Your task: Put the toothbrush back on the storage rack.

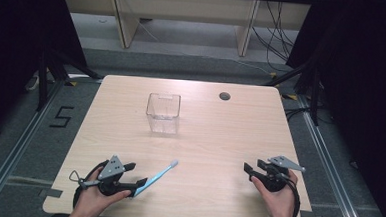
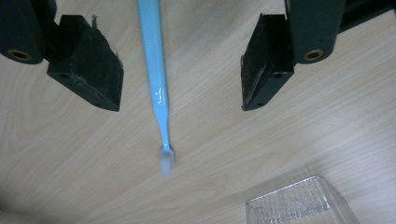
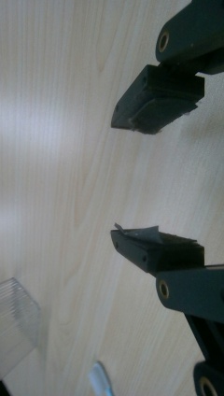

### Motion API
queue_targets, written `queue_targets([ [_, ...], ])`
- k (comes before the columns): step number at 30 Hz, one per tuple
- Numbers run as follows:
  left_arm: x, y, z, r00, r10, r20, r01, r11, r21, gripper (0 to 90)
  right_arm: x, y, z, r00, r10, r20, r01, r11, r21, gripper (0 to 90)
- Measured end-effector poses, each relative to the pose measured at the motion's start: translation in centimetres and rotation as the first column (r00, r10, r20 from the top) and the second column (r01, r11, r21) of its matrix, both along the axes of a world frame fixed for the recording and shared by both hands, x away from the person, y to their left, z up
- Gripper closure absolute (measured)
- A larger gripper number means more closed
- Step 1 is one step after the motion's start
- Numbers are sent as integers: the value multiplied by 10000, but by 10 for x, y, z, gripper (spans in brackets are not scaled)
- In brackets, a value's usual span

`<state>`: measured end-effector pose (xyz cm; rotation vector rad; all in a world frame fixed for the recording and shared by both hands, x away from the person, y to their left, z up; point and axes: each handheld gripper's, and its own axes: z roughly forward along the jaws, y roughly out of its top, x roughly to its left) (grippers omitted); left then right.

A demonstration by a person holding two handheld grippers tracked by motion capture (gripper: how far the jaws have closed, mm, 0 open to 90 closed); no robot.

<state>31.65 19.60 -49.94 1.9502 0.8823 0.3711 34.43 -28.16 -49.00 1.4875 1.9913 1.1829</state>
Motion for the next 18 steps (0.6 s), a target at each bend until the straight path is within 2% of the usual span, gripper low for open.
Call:
queue_targets([
  [3,3,0,4,9998,156,-126,-154,9998,143,317,0,5,3,9993,-78,-377,51,9974,-714,444],
  [4,6,1,6,9997,168,-197,-161,9993,351,317,0,5,3,9993,-78,-377,51,9974,-714,444],
  [5,8,-2,8,9992,290,-261,-281,9991,314,344,0,8,3,9968,-107,-787,6,9919,-1273,452],
  [7,11,-5,11,9990,255,-370,-238,9986,465,345,-1,10,3,9949,-29,-1010,-136,9866,-1623,460],
  [8,12,-5,13,9984,29,-564,24,9956,940,344,-1,10,2,9946,13,-1042,-191,9853,-1696,463],
  [10,13,-8,14,9979,88,-648,-22,9947,1023,342,-2,11,3,9930,4,-1179,-215,9838,-1782,473],
  [11,15,-10,17,9966,-43,-824,164,9891,1462,342,-5,13,6,9887,-131,-1494,-168,9803,-1970,483],
  [12,17,-11,20,9957,-233,-893,385,9843,1724,342,-7,16,7,9846,-329,-1716,17,9839,-1789,486],
  [13,17,-12,22,9956,-275,-901,430,9836,1749,345,-6,14,8,9859,-43,-1671,-317,9767,-2125,494],
  [15,18,-14,25,9942,-406,-1000,584,9815,1823,348,-6,15,9,9869,-62,-1614,-295,9756,-2174,499],
  [16,19,-15,27,9920,-489,-1161,707,9789,1920,348,-7,17,10,9802,-134,-1976,-309,9752,-2193,505],
  [17,21,-17,29,9891,-636,-1325,913,9724,2149,348,-8,18,12,9764,-43,-2159,-454,9733,-2248,514],
  [18,21,-17,29,9891,-636,-1325,913,9724,2149,349,-7,19,12,9748,50,-2232,-572,9720,-2281,516],
])
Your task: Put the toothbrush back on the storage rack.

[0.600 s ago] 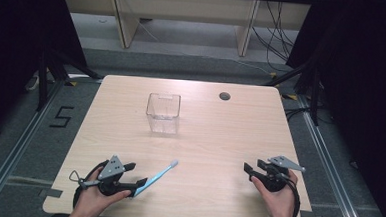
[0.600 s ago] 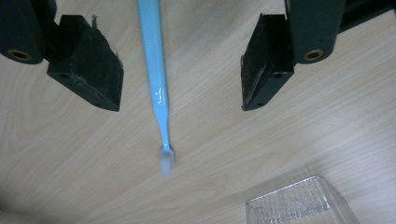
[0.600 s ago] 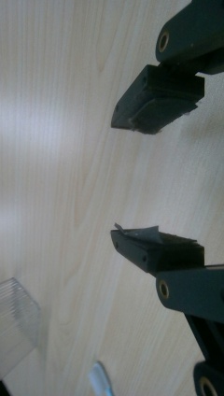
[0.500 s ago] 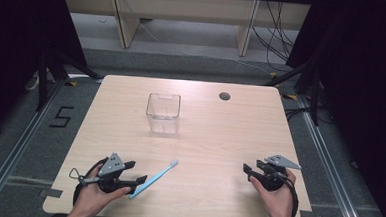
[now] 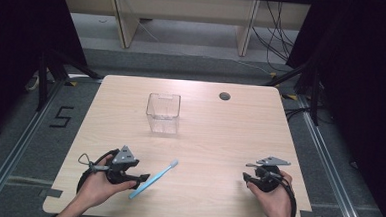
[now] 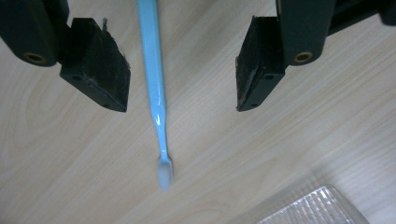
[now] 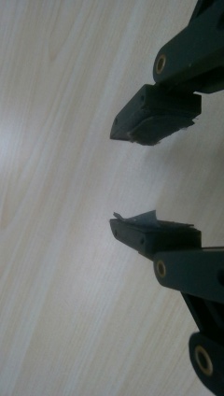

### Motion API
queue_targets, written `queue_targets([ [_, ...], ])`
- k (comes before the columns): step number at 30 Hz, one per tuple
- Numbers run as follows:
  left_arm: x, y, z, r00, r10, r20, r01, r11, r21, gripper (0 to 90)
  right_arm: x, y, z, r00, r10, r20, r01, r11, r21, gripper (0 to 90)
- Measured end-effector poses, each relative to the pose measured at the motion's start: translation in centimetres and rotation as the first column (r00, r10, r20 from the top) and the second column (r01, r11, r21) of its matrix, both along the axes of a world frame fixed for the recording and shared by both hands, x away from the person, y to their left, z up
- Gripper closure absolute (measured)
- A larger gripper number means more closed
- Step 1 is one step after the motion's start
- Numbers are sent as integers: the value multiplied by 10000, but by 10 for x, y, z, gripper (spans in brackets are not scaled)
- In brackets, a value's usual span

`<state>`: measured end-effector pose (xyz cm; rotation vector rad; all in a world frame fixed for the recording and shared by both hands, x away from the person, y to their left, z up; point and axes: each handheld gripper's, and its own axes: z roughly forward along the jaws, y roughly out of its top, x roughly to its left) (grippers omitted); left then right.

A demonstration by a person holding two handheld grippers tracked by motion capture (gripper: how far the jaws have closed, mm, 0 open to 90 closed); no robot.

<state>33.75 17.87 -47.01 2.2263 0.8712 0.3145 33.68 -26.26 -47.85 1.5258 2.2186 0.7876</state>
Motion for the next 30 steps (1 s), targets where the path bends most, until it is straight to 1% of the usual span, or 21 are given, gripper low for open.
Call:
queue_targets([
  [2,3,-5,3,9993,-223,-304,233,9992,327,349,0,2,1,9998,165,-92,-166,9998,-125,523],
  [4,7,-9,7,9970,-479,-607,525,9957,769,350,0,3,2,9996,211,-202,-214,9997,-147,532],
  [5,9,-11,8,9963,-538,-674,595,9946,851,351,1,4,2,9995,169,-259,-173,9997,-163,536],
  [7,13,-15,10,9921,-840,-929,946,9887,1165,357,1,4,2,9992,154,-366,-162,9996,-217,546],
  [10,19,-24,13,9830,-1146,-1438,1388,9753,1717,373,2,5,2,9987,121,-495,-142,9991,-412,550],
  [11,19,-24,13,9830,-1146,-1438,1388,9753,1717,383,2,5,2,9987,121,-495,-142,9991,-412,550],
  [12,22,-31,13,9768,-1230,-1752,1560,9695,1890,391,1,6,3,9986,110,-518,-121,9997,-199,548],
  [14,26,-36,12,9692,-1209,-2145,1657,9646,2050,407,1,7,3,9985,103,-536,-111,9998,-149,543],
  [15,29,-38,13,9609,-1320,-2434,1903,9534,2341,412,0,8,3,9984,-5,-569,2,10000,-52,541],
  [16,31,-41,12,9546,-1212,-2721,1904,9508,2445,416,0,7,3,9982,62,-595,-67,10000,-74,538],
  [17,33,-43,12,9497,-1156,-2909,1960,9443,2644,420,0,8,4,9983,28,-586,-31,10000,-35,533],
  [18,36,-47,11,9448,-1126,-3076,2081,9316,2980,423,0,8,4,9986,-21,-534,21,10000,13,529],
  [19,36,-47,11,9448,-1126,-3076,2081,9316,2980,434,0,8,4,9986,-21,-534,21,10000,13,529],
  [20,39,-50,10,9394,-1078,-3255,2169,9220,3207,436,1,6,4,9990,100,-431,-106,9999,-124,523],
  [21,39,-50,10,9394,-1078,-3255,2169,9220,3207,439,1,6,4,9990,100,-431,-106,9999,-124,523],
  [22,42,-55,8,9308,-1017,-3510,2313,9076,3503,447,1,6,4,9991,82,-419,-84,9999,-64,522],
  [24,43,-59,7,9296,-957,-3559,2334,9002,3676,466,0,7,5,9989,132,-450,-131,9999,17,521],
  [27,44,-65,6,9233,-1051,-3694,2583,8817,3948,494,0,8,5,9989,148,-448,-148,9999,10,520],
  [28,43,-67,5,9244,-1053,-3666,2563,8832,3927,501,1,7,5,9991,146,-393,-149,9999,-80,520],
  [29,43,-68,5,9260,-1058,-3625,2549,8833,3934,505,0,9,5,9991,100,-418,-96,9999,93,519],
  [30,43,-69,5,9239,-1174,-3641,2713,8720,4073,510,0,9,5,9991,125,-394,-125,9999,-3,520],
])
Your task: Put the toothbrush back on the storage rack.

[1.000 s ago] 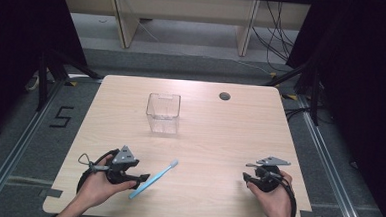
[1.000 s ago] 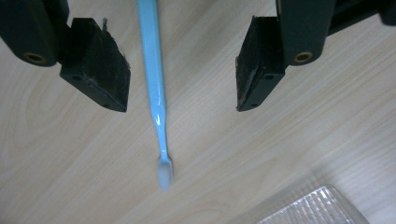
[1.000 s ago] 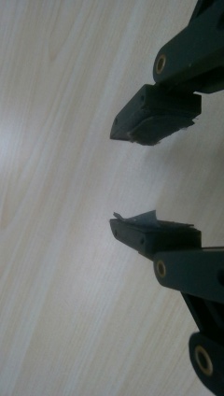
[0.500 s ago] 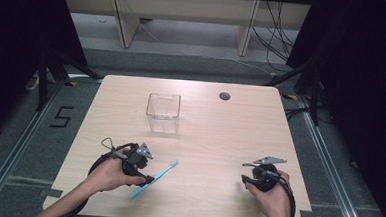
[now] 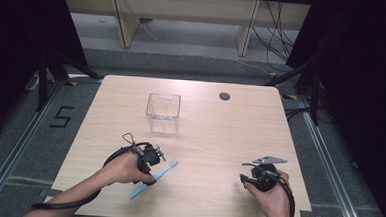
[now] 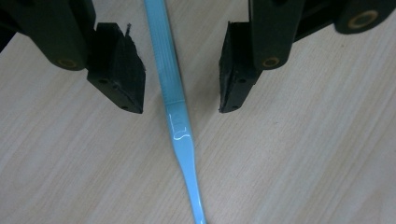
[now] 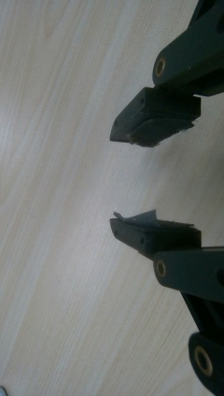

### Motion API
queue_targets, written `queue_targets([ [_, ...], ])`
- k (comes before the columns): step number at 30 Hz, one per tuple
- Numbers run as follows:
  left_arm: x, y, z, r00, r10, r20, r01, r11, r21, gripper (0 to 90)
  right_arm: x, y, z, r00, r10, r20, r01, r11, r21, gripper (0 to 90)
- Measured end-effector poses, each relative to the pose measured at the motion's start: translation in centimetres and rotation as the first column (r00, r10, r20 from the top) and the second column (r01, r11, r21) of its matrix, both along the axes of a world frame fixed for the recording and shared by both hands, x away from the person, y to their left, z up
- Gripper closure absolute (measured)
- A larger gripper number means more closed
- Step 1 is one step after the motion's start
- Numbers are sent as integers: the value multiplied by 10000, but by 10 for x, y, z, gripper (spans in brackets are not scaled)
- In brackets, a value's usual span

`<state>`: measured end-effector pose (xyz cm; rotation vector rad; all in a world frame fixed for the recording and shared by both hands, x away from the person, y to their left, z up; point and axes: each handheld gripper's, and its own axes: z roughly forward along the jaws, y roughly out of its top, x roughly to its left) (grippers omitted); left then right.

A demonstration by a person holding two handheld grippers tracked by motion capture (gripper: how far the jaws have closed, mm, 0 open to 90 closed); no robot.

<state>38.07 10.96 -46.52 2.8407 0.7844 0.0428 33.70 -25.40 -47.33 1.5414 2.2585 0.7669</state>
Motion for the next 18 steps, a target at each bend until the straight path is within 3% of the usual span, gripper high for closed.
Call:
queue_targets([
  [4,0,-3,-4,9998,-132,-116,133,9998,165,535,1,0,-1,9998,197,-25,-197,9996,205,519],
  [18,0,-12,-9,9989,-223,-420,248,9979,604,639,-1,3,-2,9999,47,-95,-45,9997,257,517],
])
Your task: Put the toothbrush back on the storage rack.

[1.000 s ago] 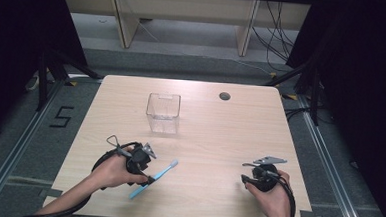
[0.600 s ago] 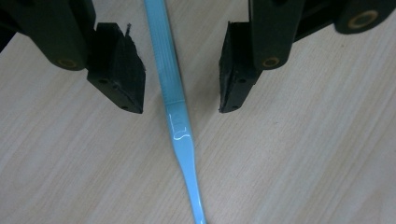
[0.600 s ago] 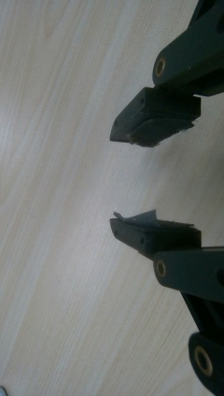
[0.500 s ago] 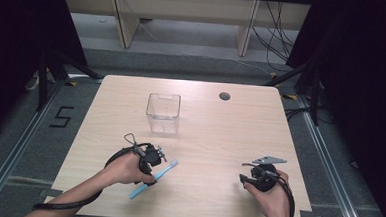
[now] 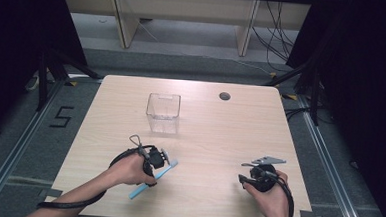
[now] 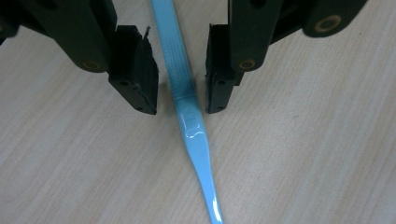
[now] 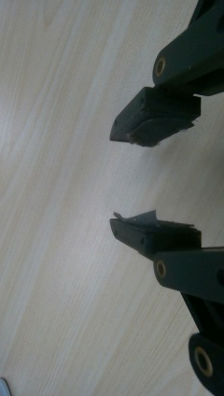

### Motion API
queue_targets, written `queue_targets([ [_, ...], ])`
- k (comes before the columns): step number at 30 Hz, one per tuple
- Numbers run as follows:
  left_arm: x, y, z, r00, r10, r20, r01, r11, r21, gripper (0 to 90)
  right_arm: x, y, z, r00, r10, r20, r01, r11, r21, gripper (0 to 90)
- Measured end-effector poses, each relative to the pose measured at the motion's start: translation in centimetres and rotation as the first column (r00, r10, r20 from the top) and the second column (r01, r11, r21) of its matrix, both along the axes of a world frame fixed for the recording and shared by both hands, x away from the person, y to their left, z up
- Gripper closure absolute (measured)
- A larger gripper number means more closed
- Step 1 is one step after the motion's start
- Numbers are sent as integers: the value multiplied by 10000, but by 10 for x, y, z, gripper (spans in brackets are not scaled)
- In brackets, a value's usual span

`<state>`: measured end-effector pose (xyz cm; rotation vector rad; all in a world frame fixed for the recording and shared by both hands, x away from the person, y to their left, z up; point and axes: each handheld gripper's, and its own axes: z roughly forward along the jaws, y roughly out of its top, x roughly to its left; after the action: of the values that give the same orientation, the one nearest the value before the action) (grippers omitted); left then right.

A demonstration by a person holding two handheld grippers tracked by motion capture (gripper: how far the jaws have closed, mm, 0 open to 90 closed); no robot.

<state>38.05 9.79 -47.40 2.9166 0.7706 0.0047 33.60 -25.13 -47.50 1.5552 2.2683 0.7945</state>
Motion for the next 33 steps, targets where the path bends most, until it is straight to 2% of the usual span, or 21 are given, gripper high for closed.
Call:
queue_targets([
  [11,-3,-4,-2,9999,-102,114,101,9999,76,673,1,0,-2,9998,131,165,-130,9999,-56,516],
  [13,-2,-4,-2,9998,-149,107,146,9997,209,678,0,2,-1,9999,108,22,-108,9998,185,516],
  [19,-1,-6,-4,9997,-209,135,205,9992,347,689,0,2,-1,10000,59,-8,-58,9996,262,516],
  [24,0,-7,-4,9995,-266,157,260,9990,355,709,1,1,-2,9998,184,112,-186,9997,182,516],
  [25,0,-7,-4,9996,-254,141,248,9990,366,715,1,0,-2,9996,225,147,-226,9997,32,517],
  [26,0,-7,-4,9996,-267,107,263,9989,383,724,1,1,-2,9998,187,-19,-186,9997,160,517],
  [27,0,-7,-4,9995,-289,95,285,9988,405,735,2,0,-3,9994,342,92,-343,9994,91,517],
  [33,1,-8,-4,9989,-459,82,455,9979,470,771,1,2,-2,9998,217,-10,-217,9997,91,517],
])
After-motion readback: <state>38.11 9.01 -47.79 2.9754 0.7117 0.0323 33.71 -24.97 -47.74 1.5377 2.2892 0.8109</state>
